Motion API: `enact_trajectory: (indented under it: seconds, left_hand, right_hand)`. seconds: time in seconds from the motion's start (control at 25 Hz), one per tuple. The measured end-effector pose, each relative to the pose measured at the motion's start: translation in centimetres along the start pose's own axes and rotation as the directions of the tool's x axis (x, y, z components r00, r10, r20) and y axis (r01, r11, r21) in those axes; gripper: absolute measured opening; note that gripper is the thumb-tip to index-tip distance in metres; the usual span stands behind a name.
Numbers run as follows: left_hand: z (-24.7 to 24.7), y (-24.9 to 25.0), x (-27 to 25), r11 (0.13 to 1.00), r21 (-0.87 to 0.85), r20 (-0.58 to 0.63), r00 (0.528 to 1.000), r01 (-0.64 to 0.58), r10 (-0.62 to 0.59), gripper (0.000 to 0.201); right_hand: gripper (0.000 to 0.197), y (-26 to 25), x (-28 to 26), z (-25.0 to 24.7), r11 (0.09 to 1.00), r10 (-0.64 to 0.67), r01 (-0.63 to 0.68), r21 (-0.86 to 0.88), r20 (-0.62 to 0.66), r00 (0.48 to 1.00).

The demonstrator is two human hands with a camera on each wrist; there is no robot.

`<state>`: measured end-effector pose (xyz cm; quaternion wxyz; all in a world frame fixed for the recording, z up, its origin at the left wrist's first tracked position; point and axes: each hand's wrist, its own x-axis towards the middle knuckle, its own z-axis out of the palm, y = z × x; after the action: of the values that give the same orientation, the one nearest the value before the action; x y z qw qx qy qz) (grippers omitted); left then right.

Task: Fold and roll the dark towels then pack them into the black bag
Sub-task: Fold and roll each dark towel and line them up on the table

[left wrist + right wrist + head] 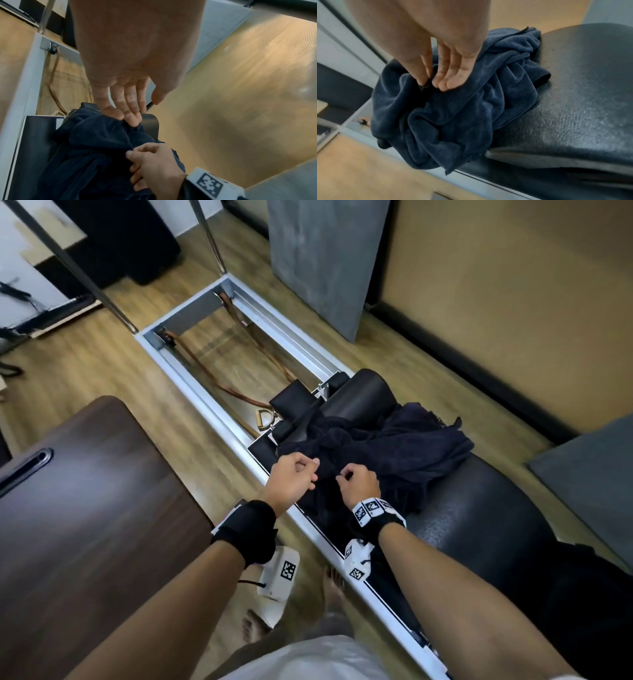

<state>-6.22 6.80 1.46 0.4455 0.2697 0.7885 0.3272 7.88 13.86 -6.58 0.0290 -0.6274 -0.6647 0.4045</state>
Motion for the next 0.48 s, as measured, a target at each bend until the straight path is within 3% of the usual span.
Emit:
enact_trajectory:
  seconds: [0.08, 0.2, 0.36, 0.48]
  left_hand:
    - [-0.2, 0.0, -0.1, 1.000, 0.001, -0.016, 1.000, -0.007, 0.007, 0.023]
    - [-0.4, 0.7, -0.6, 0.999, 0.033, -0.006, 0.999, -0.040, 0.040, 0.016]
    - [-0.6, 2.1, -2.1, 0.947, 0.199, 0.117, 0.965, -0.254, 0.234, 0.073]
    - [-0.4, 3.3, -3.4, 0.895, 0.199, 0.191, 0.911, -0.399, 0.364, 0.085]
  right_hand:
    - [0.011, -0.3, 0.3, -1.0, 0.975, -0.052, 0.071, 0.209, -0.095, 0.994]
    - [0.009, -1.6, 0.4, -4.4, 0.819, -0.099, 0.153, 0.553, -0.126, 0.987]
    - [0.009, -3.1, -1.0, -10.7, 0.689, -0.162, 0.260, 0.677, -0.206, 0.965]
    - [0.010, -4.3, -3.6, -15.2, 0.640, -0.214, 0.365, 0.676, -0.300, 0.930]
